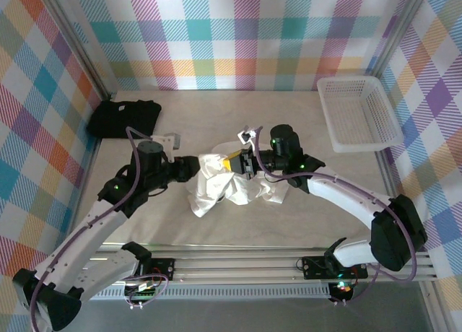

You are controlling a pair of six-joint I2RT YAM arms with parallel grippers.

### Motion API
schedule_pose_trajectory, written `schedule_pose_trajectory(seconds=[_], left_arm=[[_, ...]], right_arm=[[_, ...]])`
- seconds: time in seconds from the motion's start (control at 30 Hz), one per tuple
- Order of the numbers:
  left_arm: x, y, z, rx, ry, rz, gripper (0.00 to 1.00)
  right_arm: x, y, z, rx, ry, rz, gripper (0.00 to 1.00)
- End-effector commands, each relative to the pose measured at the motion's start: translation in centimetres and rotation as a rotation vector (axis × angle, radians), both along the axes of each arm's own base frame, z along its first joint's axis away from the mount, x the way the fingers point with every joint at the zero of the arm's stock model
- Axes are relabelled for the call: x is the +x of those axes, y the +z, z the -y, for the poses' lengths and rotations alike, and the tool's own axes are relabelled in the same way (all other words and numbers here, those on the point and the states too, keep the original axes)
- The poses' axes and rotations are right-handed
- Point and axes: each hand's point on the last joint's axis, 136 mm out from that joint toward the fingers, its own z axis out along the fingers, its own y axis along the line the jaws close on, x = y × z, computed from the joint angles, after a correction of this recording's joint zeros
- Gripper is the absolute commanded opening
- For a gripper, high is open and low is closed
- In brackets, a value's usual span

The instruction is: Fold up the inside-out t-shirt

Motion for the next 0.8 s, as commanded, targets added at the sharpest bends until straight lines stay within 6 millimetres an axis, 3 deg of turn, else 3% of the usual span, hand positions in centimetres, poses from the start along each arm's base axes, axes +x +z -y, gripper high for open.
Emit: schedule_pose_trajectory(seconds=[0.0,0.2,0.53,0.63,0.77], left_arm=[[-0.5,-1.7,1.5,0.006,-0.066,-0.031,0.42],[0.4,-1.9,4.9,-0.129,-0.135,-0.076,0.41],[2.5,-3.8,5.2,-0.066,-0.092,-0.111,0.36],[3.0,-3.7,5.3,-0.066,-0.084,-0.099,0.26],[3.1,-1.8,5.5,-0.095,-0.108,-0.053,0.01]], right_arm=[[-0.2,1.4,-0.3,0.055,0.028,0.012,0.0],[-0.2,1.5,-0.2,0.056,0.025,0.018,0.0],[-0.5,1.5,0.2,0.057,0.02,0.027,0.0],[-0.6,1.4,0.3,0.052,0.021,0.037,0.0],[-0.9,0.9,1.2,-0.003,0.005,0.092,0.0]])
